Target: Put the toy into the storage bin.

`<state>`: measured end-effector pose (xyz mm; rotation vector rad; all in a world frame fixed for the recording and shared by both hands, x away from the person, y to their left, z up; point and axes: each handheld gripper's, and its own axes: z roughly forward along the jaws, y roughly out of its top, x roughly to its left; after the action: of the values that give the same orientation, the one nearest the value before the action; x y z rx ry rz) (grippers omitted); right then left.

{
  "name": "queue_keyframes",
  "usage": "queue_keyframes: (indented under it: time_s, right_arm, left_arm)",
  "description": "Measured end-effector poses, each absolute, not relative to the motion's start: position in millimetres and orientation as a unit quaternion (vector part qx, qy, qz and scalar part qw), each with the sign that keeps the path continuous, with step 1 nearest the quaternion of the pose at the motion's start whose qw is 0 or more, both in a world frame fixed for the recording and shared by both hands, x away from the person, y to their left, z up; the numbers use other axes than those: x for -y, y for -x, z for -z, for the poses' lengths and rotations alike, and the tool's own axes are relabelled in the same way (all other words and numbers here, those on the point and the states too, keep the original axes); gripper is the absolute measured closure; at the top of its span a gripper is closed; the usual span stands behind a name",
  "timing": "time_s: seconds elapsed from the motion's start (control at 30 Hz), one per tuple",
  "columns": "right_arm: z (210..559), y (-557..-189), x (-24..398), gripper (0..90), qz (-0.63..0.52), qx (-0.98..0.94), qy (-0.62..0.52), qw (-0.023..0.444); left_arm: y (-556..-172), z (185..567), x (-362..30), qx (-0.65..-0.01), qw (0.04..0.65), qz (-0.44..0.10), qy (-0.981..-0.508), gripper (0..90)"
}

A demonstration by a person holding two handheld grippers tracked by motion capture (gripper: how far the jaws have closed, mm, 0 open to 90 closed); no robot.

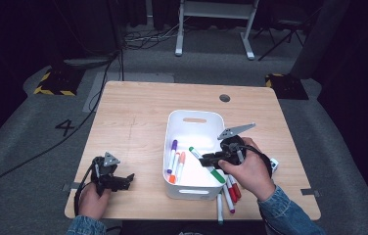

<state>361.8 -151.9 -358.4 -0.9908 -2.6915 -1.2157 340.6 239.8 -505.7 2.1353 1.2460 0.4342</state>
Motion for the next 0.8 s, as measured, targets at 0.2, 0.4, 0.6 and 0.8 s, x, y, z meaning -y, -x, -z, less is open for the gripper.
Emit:
queue_keyframes:
  time_s: [0.2,0.4,0.6,0.8]
  right_arm:
    - [364,-361,148,76.7,0.378,0.87,0.315,0.011]
    - [366,-358,143,76.6,0.36,0.88,0.311,0.004]
    - [369,-357,140,76.6,0.346,0.888,0.301,-0.006]
    - [370,-354,137,76.6,0.332,0.893,0.303,-0.007]
  left_arm:
    - [-341,506,-240,-0.472,0.311,-0.164,-0.809,0.0]
    - [-341,506,-240,-0.472,0.311,-0.162,-0.809,0.0]
    - [-341,506,-240,-0.472,0.311,-0.164,-0.809,0.0]
    - [-341,506,-240,-0.471,0.311,-0.164,-0.809,0.0]
